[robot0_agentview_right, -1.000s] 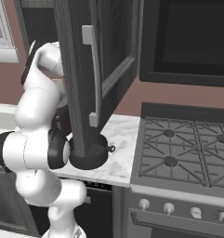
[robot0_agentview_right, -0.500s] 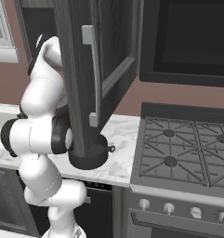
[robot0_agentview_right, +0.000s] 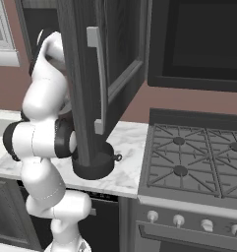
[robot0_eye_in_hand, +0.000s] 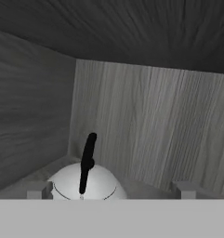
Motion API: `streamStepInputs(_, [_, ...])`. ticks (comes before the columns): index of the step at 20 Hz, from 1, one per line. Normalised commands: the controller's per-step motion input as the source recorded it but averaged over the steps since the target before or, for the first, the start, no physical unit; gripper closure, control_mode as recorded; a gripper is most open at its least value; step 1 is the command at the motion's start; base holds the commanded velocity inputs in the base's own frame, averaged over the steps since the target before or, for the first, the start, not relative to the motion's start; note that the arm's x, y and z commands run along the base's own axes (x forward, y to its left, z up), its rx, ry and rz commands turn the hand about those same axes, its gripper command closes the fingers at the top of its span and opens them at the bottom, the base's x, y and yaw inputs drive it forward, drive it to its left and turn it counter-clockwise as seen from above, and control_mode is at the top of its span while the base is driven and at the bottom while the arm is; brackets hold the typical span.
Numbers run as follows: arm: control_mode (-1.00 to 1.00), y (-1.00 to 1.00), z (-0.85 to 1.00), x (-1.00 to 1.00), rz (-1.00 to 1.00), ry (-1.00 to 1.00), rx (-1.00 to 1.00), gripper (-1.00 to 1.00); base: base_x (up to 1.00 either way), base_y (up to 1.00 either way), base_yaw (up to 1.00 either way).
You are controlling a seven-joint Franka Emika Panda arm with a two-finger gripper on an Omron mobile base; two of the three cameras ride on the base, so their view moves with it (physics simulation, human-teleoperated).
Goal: Pick the kettle from the cabinet and place it on a stove burner. Then pick the pot from the counter and place it on another stove burner. Finally, turn both burners on.
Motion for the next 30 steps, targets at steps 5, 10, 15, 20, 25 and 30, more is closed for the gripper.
streamStepInputs(5, [-1.0,0.27,0.0,0.04,0.0,0.01,0.0,-1.0,0.0,0.0,0.0])
streamStepInputs(10, [-1.0,0.23,0.0,0.19,0.0,0.04,0.0,-1.0,0.0,0.0,0.0])
streamStepInputs(15, [-1.0,0.1,0.0,0.24,0.0,0.04,0.0,-1.0,0.0,0.0,0.0])
streamStepInputs(20, [-1.0,0.01,0.0,0.1,0.0,0.01,0.0,-1.0,0.0,0.0,0.0])
streamStepInputs(25, [-1.0,0.05,0.0,0.06,0.0,0.0,0.0,-1.0,0.0,0.0,0.0])
streamStepInputs(30, [-1.0,0.16,-0.09,0.04,0.0,0.01,0.0,-1.0,0.0,0.0,0.0])
